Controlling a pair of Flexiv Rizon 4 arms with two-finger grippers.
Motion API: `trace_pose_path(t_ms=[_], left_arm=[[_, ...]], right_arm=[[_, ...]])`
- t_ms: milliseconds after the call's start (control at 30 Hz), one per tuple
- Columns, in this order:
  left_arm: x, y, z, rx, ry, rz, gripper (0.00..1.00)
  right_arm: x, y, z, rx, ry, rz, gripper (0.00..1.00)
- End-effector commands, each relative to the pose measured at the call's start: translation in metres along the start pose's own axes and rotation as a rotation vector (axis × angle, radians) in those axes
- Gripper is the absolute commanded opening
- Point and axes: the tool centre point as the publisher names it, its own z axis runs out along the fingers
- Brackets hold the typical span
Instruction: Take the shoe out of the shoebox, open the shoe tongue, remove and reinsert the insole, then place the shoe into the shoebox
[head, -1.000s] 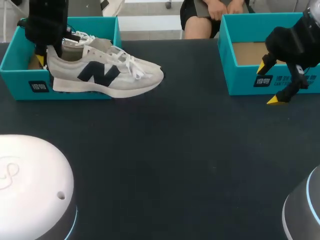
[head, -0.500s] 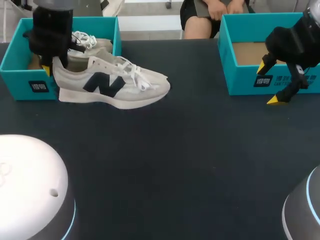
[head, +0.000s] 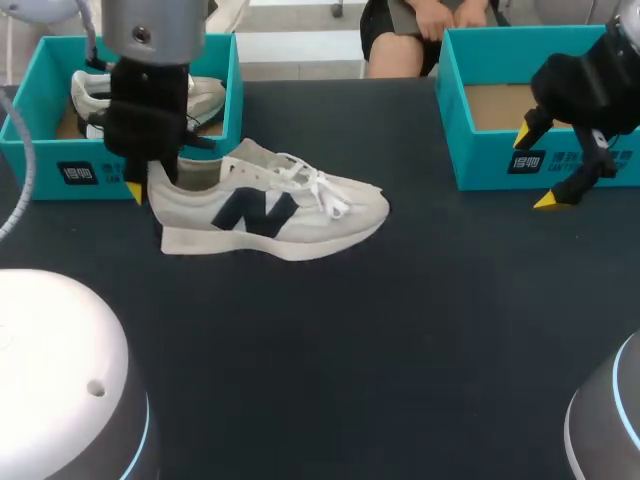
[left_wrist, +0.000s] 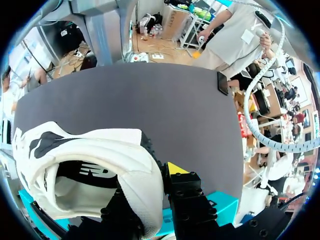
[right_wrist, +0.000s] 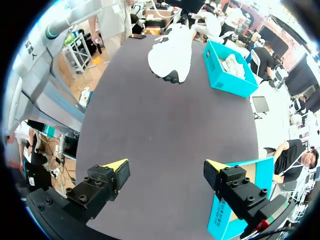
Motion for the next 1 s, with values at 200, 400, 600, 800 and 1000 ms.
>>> trace_pose_path(t_ms=[200,400,600,800,1000], left_arm=[[-0.04,-0.012,0.017,0.063,0.005,-0.044,0.0],[-0.059,-0.013,0.038,0.041,-0.046,-0.087,0.0],[-0.067,0.001,0.068,0.032,-0.061,-0.117,0.0],[-0.065,0.014,0.098,0.006,-0.034,-0.116,0.0],[-0.062,0.028,0.122,-0.002,-0.014,-0.138,0.0]], right_arm=[[-0.002,0.001,0.001,0.003,0.004,0.001,1.0],[-0.002,0.001,0.001,0.003,0.004,0.001,1.0],[-0.002,0.001,0.001,0.003,0.004,0.001,1.0],[-0.002,0.001,0.001,0.003,0.004,0.001,1.0],[-0.002,0.001,0.001,0.003,0.004,0.001,1.0]])
